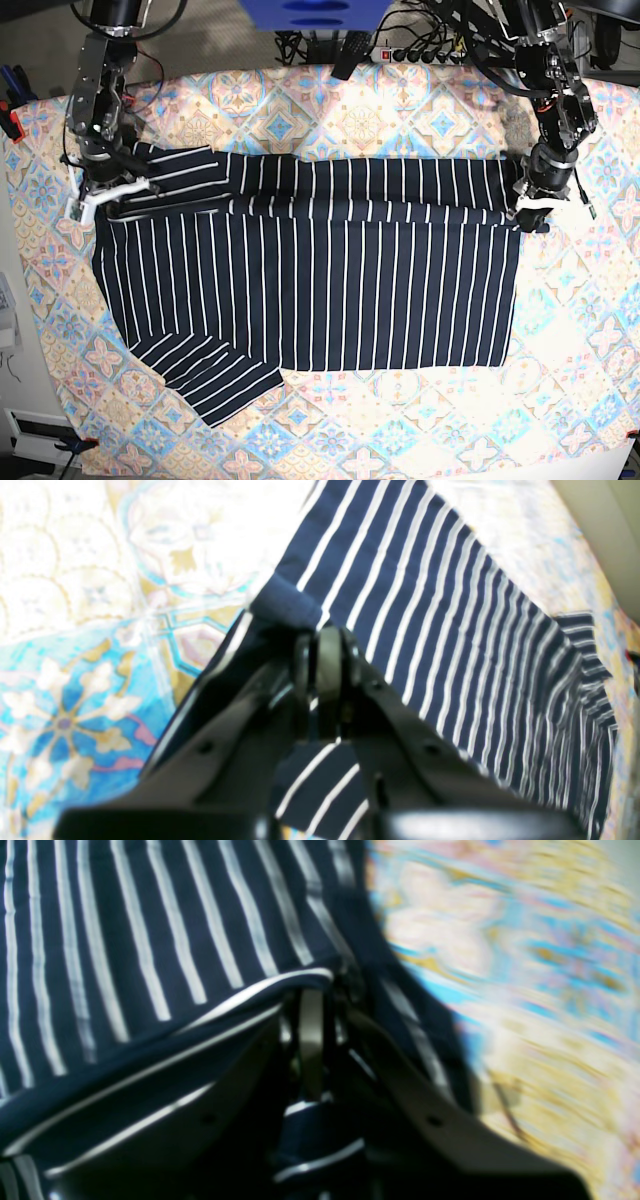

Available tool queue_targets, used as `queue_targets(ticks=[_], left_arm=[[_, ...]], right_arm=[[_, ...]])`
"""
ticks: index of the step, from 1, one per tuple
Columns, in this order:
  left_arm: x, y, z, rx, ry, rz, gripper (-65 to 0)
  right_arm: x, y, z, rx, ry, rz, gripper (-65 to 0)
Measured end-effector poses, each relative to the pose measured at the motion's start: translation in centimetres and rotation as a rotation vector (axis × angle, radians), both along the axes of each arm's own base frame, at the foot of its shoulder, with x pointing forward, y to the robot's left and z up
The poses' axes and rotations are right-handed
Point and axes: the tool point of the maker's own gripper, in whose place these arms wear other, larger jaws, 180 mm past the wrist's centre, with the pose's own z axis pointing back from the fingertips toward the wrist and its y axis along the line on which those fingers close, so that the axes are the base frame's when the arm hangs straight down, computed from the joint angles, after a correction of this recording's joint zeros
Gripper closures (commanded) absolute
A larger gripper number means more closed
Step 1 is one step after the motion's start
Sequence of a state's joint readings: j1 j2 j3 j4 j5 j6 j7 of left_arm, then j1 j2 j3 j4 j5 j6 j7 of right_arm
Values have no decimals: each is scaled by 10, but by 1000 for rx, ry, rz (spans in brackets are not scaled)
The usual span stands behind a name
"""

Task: Fold the T-shirt properly
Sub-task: 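Lower both grippers and release the shirt edge onto the shirt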

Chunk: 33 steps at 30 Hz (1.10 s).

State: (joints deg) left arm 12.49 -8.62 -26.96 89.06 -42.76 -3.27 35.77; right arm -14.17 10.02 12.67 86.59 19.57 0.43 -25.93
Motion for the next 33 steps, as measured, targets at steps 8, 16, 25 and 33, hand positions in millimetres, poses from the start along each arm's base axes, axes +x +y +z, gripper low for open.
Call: queue_targets(ticks=[8, 16, 25, 33], left_arm=[[22, 4, -13, -17, 17, 21, 0], [29, 3, -14, 7, 28, 15, -37], [8, -3, -34, -12, 118, -6, -354], [-28, -9, -31, -52, 112, -4, -356]], right_arm=[[33, 6, -19, 44, 21, -6, 0], [39, 2, -30, 46, 8, -32, -35], [21, -5, -25, 3, 8, -22, -109], [0, -9, 0, -43, -36, -10, -191]])
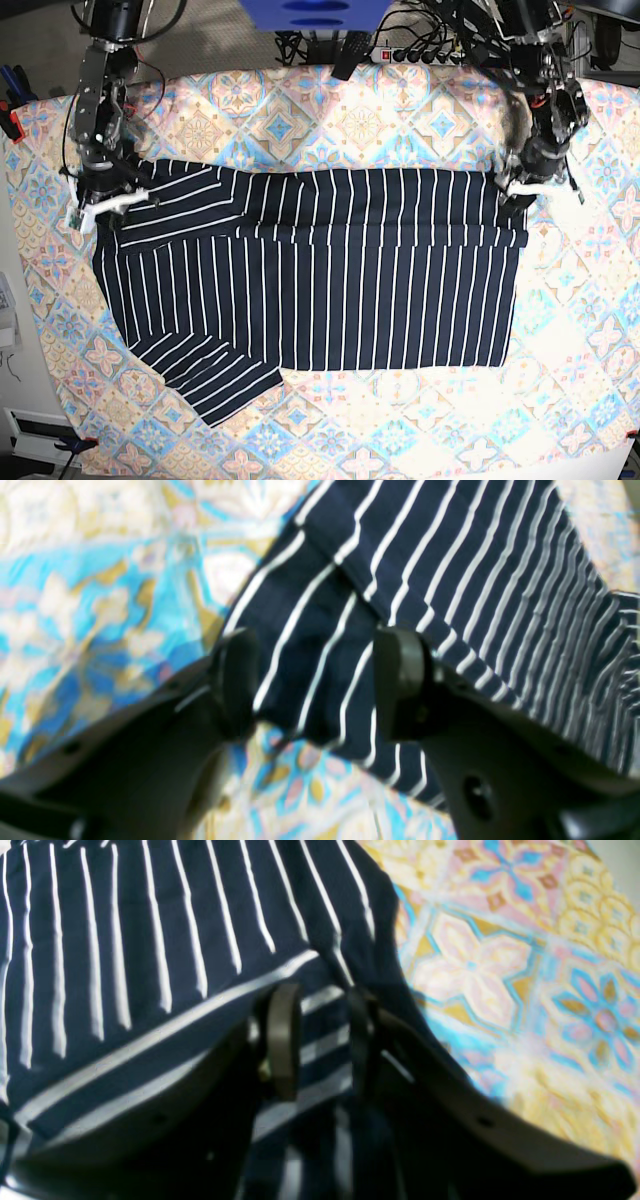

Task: Fold the T-shirt properly
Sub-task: 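Lower both grippers and release the shirt edge onto the shirt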

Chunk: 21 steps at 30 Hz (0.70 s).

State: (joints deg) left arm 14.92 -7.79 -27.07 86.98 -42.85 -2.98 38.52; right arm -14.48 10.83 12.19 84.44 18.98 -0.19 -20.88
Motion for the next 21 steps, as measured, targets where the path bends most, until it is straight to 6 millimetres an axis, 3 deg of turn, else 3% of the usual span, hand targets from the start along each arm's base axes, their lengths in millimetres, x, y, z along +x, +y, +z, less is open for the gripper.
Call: queue_targets(ticks=[5, 13, 18, 21], left_arm=[[-9, -2, -3, -18, 9, 6, -362], [-17, -9, -10, -46, 23, 18, -363], [-36, -15, -22, -66, 62, 36, -363], [-36, -16, -22, -88, 53, 63, -363]], right_arm=[[-32, -3, -17, -6, 74, -7, -262], [-46, -2, -23, -6, 102, -2, -294], [-44, -2, -22, -8, 94, -2, -294], [-44, 0, -22, -5, 96, 4, -294]])
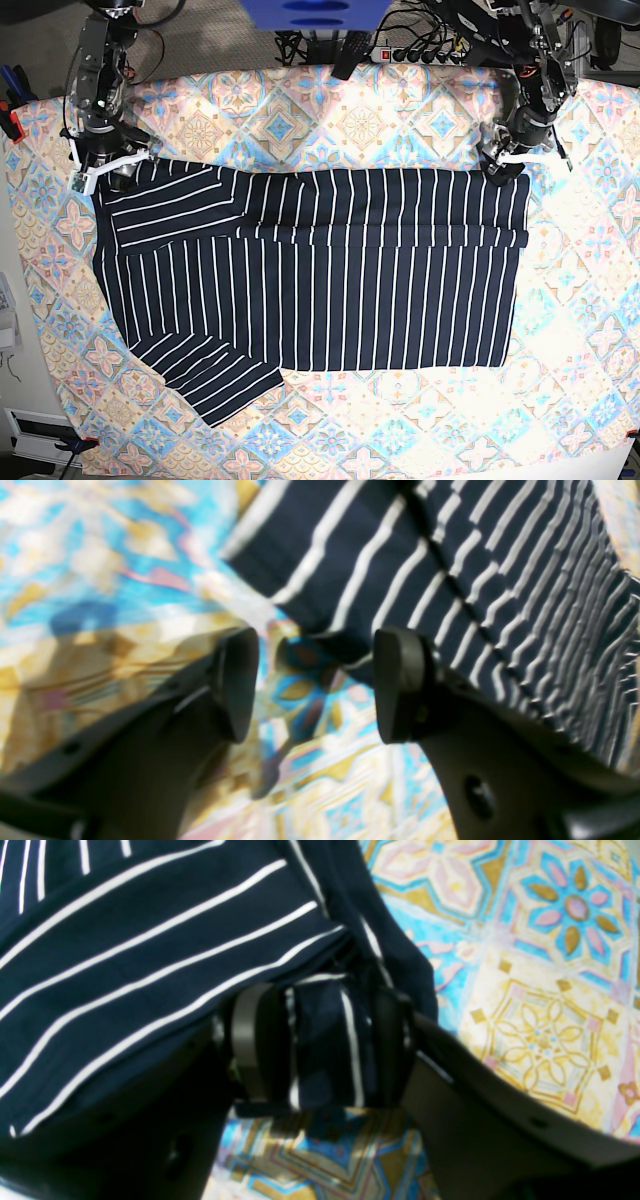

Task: Fold the T-shirt properly
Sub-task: 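Lower both grippers and release the shirt edge onto the shirt, then regrasp the folded shirt edge with both grippers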

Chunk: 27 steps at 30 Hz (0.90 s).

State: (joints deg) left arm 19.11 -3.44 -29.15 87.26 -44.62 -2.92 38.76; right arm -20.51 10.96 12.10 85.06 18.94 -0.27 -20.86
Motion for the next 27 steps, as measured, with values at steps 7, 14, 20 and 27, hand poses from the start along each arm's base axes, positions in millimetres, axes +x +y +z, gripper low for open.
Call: queue_targets(ticks=[7, 14, 20, 27], left_arm=[[2, 6, -12, -30, 0, 55, -359], [17, 7, -14, -42, -21, 65, -355], [25, 4, -12, -52, -22, 59, -190], [21, 0, -17, -63, -1, 54, -83]], right_arm=[[0, 1, 0, 3, 0, -1, -294], [1, 1, -1, 5, 2, -1, -288], [-4, 3, -3, 10, 12, -1, -288], [-26, 10, -8, 57, 31, -33, -291]])
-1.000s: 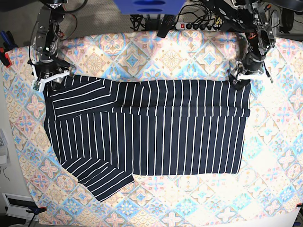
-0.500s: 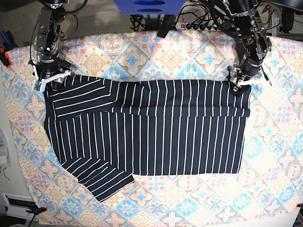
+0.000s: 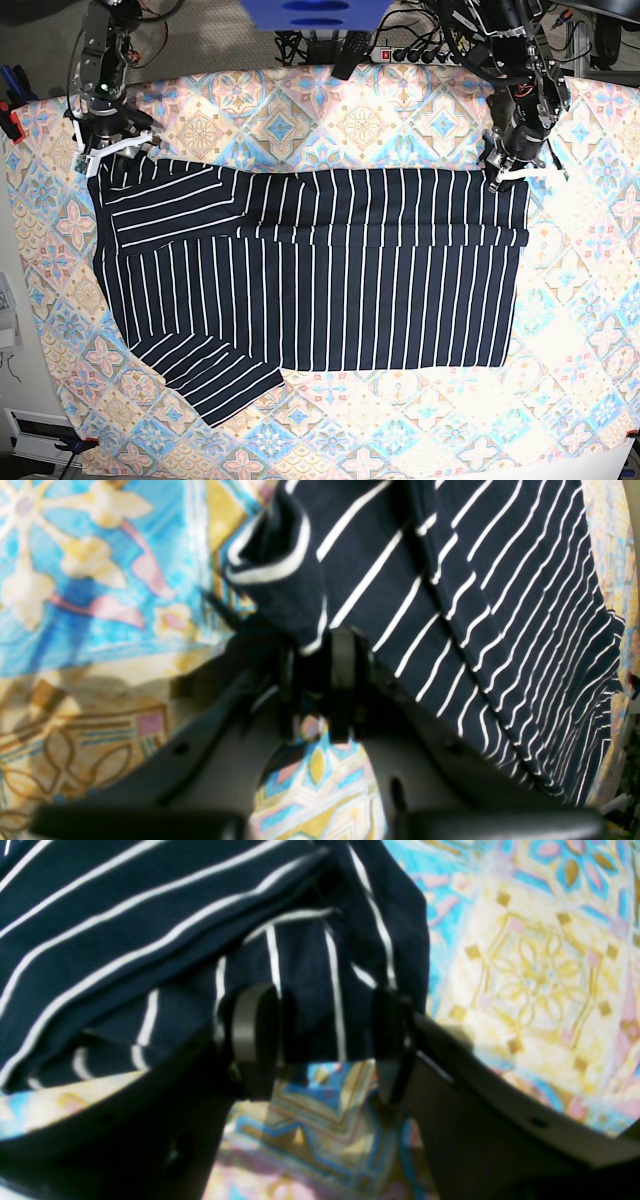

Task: Fold the T-shirt properly
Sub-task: 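Regrasp the folded shirt edge with both grippers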

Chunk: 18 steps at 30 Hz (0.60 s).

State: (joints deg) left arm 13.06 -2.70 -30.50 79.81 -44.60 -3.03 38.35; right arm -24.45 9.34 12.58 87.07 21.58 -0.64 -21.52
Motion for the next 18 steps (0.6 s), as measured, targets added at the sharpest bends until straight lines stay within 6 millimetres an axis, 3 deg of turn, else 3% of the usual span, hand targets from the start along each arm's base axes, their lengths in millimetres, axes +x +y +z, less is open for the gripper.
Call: queue_targets(ticks=[4, 10, 18], left_arm=[[0, 0, 0, 0, 1, 0, -83], [-1, 0, 0, 0, 2, 0, -83], [-1, 0, 0, 0, 2, 0, -83]], right_arm=[[3, 11, 4, 77, -44, -18, -293], [-22, 2, 0, 118, -14, -79, -298], [-34, -17, 2, 207, 6, -185, -416]])
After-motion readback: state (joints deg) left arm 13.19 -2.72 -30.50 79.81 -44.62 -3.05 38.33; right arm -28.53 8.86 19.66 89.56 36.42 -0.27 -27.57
